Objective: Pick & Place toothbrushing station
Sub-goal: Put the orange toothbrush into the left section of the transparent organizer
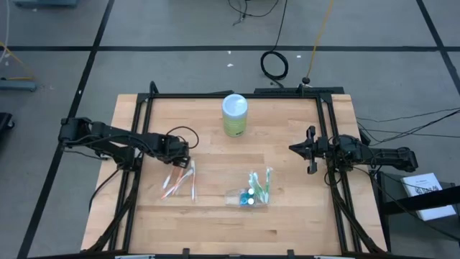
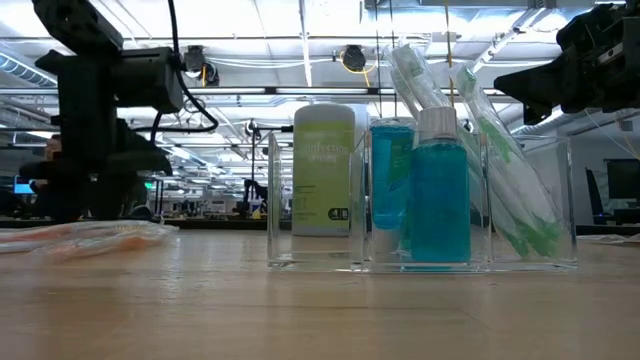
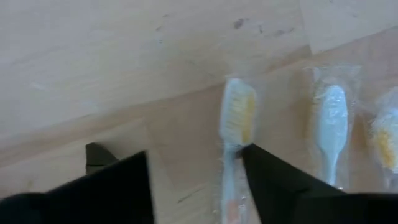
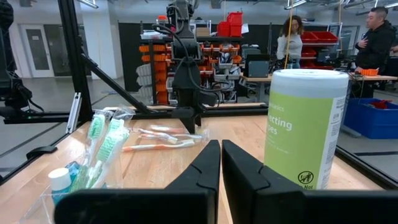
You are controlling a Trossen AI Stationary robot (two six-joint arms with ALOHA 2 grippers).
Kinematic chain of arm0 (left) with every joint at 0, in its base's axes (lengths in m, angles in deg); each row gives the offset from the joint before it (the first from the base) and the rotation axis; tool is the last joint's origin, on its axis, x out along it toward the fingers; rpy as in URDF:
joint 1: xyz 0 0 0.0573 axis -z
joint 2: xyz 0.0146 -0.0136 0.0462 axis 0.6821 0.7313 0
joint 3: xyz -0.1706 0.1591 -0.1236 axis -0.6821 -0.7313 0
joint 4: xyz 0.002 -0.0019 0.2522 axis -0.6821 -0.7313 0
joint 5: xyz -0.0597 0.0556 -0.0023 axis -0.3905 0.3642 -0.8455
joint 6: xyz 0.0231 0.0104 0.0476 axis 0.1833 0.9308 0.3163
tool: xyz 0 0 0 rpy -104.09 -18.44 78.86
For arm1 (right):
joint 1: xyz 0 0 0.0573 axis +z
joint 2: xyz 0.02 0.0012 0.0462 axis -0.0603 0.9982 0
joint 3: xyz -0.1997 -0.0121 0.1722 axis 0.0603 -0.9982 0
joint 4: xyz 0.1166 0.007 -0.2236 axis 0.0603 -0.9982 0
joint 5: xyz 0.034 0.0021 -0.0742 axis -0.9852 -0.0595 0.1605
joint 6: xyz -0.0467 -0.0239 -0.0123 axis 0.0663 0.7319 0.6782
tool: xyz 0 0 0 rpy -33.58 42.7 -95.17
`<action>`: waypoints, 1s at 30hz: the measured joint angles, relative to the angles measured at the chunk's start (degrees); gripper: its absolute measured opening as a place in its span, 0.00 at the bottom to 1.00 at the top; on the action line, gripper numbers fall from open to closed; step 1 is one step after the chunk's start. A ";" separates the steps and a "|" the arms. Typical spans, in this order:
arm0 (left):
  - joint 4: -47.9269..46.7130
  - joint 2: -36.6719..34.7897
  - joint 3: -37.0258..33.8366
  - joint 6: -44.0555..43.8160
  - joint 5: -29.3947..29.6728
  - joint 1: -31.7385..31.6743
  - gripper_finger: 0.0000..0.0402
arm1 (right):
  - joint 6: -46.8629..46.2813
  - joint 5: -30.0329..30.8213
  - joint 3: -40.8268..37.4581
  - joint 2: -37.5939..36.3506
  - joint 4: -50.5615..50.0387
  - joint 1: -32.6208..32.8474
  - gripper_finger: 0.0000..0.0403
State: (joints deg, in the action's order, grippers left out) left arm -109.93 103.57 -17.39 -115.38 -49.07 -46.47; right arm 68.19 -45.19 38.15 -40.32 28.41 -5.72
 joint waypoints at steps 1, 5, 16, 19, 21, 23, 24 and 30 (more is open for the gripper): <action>0.32 -0.02 0.00 0.05 -0.22 -0.03 0.28 | 0.02 0.00 0.00 0.00 0.00 0.00 0.02; 0.62 0.00 0.00 -0.04 -0.33 -0.04 0.06 | 0.00 0.00 0.00 0.00 0.00 -0.01 0.02; 0.05 0.23 3.66 2.89 -0.79 0.00 0.00 | 0.00 0.00 0.00 0.00 0.00 0.00 0.02; -0.28 0.24 4.53 3.48 -0.79 0.02 0.00 | 0.00 0.00 0.00 0.00 0.00 0.00 0.02; -0.75 0.20 4.87 3.83 -0.81 -0.01 0.00 | 0.01 0.00 0.00 0.00 0.00 0.00 0.02; -0.93 0.20 4.97 4.25 -1.12 0.05 0.00 | 0.00 0.00 0.02 0.00 0.00 -0.01 0.02; -0.93 0.20 5.04 4.44 -1.32 0.04 0.00 | 0.00 0.00 0.02 0.00 0.00 0.00 0.02; 1.22 0.14 5.07 8.42 -1.83 0.22 0.00 | 0.00 0.00 0.02 0.00 0.00 0.00 0.02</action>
State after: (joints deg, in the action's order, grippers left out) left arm -108.71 103.71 -12.32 -106.96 -50.90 -46.25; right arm 68.19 -45.19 38.17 -40.32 28.41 -5.72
